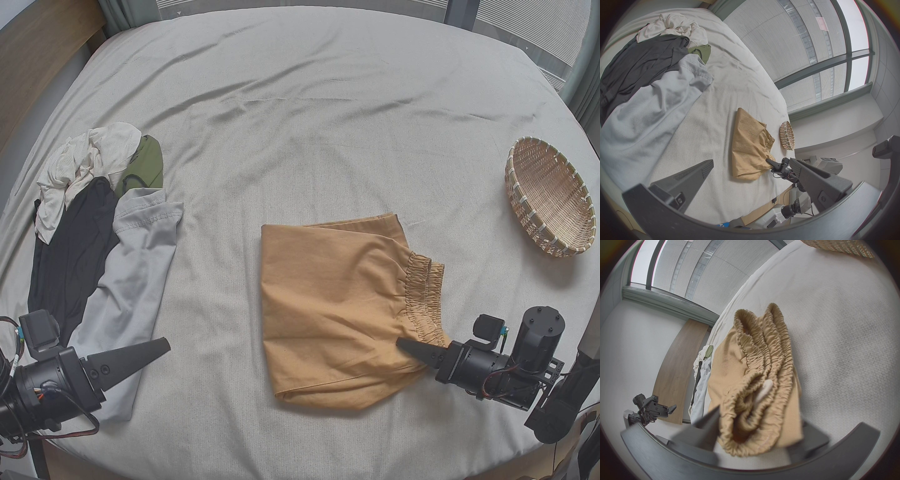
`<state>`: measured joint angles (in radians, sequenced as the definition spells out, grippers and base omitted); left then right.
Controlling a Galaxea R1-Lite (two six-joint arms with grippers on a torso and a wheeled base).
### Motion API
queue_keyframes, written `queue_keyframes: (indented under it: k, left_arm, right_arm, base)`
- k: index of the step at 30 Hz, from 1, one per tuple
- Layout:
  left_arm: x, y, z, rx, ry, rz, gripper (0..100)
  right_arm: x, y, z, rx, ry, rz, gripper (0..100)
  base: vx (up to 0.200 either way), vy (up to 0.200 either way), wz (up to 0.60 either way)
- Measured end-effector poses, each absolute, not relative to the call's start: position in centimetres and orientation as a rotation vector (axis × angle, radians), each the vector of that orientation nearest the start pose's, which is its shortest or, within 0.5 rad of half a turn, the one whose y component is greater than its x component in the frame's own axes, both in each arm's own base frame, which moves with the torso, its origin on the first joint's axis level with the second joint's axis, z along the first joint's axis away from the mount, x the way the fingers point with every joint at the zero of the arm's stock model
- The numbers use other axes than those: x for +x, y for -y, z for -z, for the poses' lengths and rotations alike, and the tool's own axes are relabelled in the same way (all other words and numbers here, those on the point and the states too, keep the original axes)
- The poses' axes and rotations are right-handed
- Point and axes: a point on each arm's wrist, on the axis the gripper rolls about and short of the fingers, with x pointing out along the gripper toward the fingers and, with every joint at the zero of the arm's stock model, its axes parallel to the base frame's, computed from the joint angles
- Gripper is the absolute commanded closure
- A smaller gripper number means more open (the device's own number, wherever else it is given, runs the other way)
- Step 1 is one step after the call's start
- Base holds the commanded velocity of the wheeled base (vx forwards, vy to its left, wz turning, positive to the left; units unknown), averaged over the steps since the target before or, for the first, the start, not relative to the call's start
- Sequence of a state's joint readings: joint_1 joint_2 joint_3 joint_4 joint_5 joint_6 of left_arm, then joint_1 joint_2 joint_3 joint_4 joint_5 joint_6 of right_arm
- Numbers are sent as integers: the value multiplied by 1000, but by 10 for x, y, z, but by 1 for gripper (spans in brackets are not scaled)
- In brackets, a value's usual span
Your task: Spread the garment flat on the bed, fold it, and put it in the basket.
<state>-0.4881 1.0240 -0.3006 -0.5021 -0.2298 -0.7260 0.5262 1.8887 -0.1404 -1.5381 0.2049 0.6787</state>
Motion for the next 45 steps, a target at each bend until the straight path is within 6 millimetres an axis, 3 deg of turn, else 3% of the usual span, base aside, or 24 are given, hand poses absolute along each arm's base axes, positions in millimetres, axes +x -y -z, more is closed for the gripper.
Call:
queue_keyframes:
  k: [8,27,37,45]
  left_arm:
    - [106,62,-171,-663,-457,607,0]
    - [103,61,-162,-662,-467,604,0]
    - [102,60,-159,-662,-472,602,0]
    - [101,59,-155,-663,-478,602,0]
  right_arm:
    - [200,-120,-89,612,-398,-629,100]
    - [178,-109,-172,493,29,-818,100]
    - [195,-104,-199,384,179,-751,100]
    - [219,-95,-241,360,292,-641,100]
  base:
    - [0,0,0]
    - [0,0,0]
    - [0,0,0]
    - [0,0,0]
